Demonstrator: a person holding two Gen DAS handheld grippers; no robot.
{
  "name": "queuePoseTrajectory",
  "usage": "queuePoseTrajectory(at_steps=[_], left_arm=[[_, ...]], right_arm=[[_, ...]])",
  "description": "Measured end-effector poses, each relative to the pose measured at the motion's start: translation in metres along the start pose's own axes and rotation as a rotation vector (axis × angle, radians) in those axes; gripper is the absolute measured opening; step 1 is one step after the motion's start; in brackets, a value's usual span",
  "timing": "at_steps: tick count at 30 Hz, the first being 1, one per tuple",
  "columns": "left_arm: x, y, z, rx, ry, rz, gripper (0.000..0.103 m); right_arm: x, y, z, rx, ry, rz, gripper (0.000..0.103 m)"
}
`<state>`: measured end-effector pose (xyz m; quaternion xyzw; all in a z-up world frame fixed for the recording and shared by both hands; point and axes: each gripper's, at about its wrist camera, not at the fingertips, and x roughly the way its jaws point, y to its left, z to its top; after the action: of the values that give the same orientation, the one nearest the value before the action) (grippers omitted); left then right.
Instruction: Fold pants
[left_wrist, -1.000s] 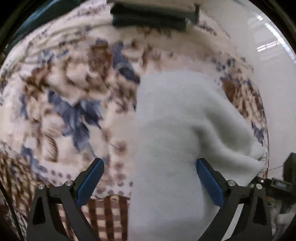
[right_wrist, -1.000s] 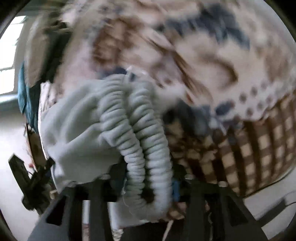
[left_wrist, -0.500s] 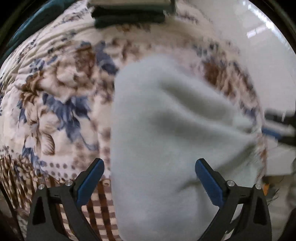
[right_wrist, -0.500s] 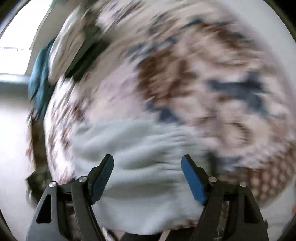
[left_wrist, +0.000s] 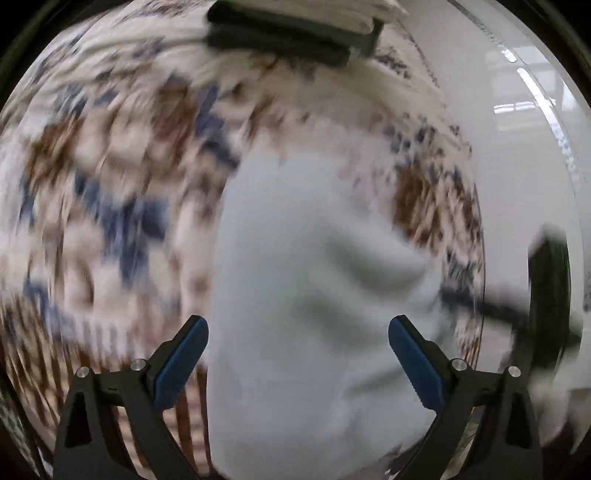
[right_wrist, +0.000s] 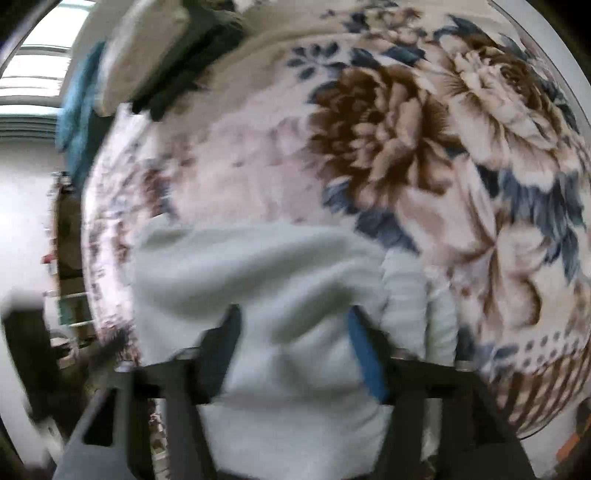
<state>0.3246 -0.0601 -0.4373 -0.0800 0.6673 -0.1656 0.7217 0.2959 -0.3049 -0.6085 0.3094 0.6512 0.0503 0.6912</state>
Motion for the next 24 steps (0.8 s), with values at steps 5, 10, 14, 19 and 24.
queuePoseTrajectory(at_steps=[5, 10, 14, 19, 24], left_arm=[[0.068, -0.011, 0.065, 0.074, 0.117, 0.099, 0.1], [0.094, -0.012, 0.076, 0.089, 0.181, 0.161, 0.1], [0.052, -0.049, 0.07, 0.158, 0.11, 0.18, 0.1], [0.033, -0.136, 0.067, 0.376, 0.058, 0.113, 0.1], [0.16, -0.209, 0.038, 0.587, 0.479, 0.058, 0.1]], right_arm=[[0.006, -0.019, -0.047, -0.035, -0.013, -0.165, 0.049], [-0.016, -0.054, -0.065, 0.151, -0.034, -0.107, 0.05], [-0.057, -0.081, -0.089, 0.324, -0.133, 0.007, 0.074], [-0.024, -0.12, -0.129, 0.588, -0.053, 0.148, 0.075], [0.012, -0.128, -0.159, 0.737, -0.082, 0.317, 0.075]])
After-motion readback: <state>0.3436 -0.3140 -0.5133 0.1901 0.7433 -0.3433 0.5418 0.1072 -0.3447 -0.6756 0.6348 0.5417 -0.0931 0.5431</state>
